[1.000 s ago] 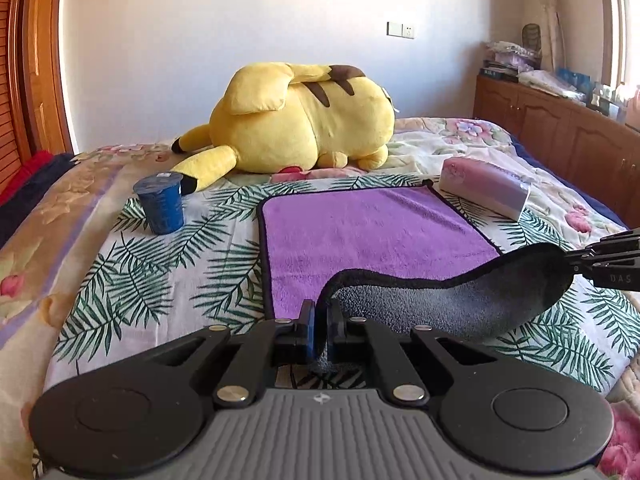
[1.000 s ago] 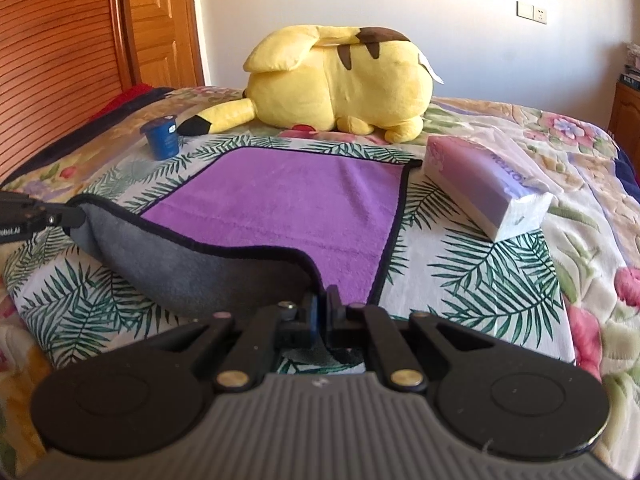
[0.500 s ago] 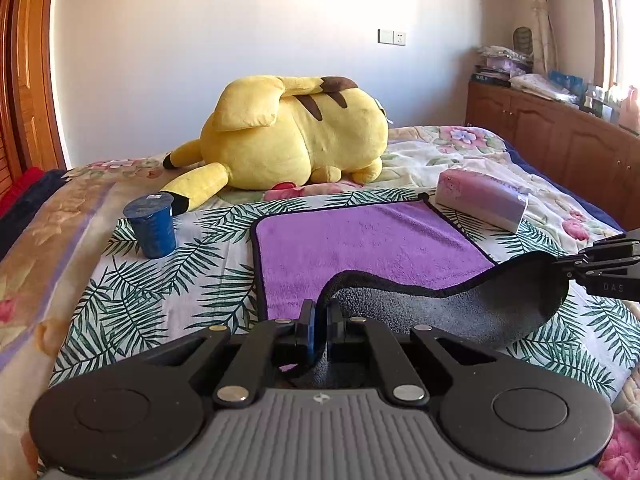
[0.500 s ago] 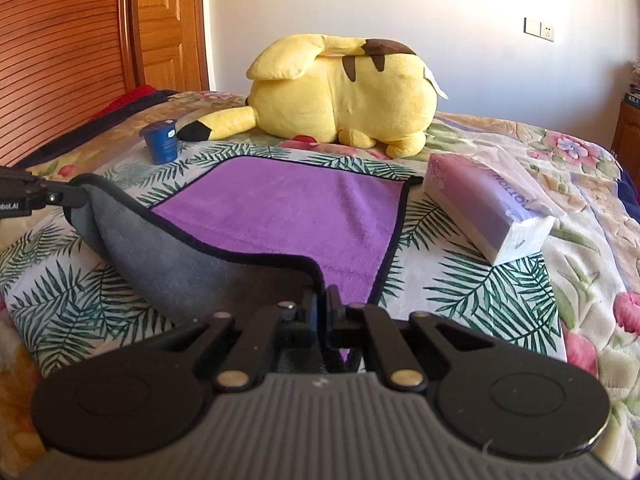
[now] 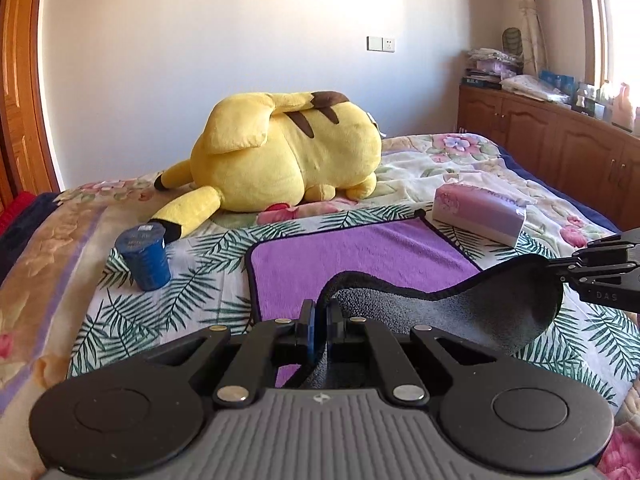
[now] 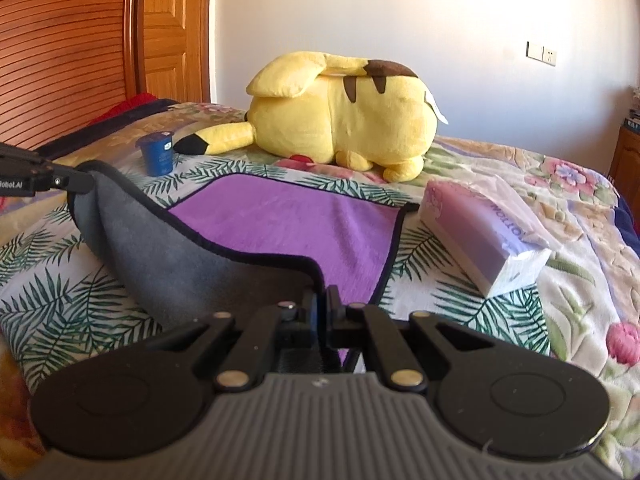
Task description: Fold towel
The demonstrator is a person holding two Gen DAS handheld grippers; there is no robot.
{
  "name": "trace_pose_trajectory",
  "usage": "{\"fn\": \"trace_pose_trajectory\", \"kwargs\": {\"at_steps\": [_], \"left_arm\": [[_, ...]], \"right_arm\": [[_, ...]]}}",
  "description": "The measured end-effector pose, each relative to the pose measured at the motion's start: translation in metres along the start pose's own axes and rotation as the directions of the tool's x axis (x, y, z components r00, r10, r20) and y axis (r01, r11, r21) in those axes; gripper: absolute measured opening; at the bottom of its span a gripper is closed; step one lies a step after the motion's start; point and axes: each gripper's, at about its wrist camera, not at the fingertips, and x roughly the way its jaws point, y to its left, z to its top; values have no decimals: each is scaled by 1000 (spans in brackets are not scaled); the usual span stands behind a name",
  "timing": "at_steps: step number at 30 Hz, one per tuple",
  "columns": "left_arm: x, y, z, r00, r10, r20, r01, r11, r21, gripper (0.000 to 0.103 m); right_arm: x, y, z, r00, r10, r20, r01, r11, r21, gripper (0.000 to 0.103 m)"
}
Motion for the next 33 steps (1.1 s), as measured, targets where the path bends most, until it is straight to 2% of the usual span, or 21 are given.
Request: {"fn": "trace_pose_trajectory", "kwargs": {"at_steps": [8, 23, 33], "left_arm": [[10, 1, 12, 1000, -5, 8, 5, 1000, 20, 0], [42, 19, 24, 1000, -5, -1, 5, 1000, -3, 0], [55, 13, 33, 999, 10, 32, -13, 996, 85, 0]], "right_arm": [[5, -2, 11, 1000, -7, 27, 8, 1000, -21, 5], [30, -12, 33, 998, -7, 60, 10, 999, -50, 5], [40, -17, 44, 996, -5, 89, 12, 997, -79, 4]]}}
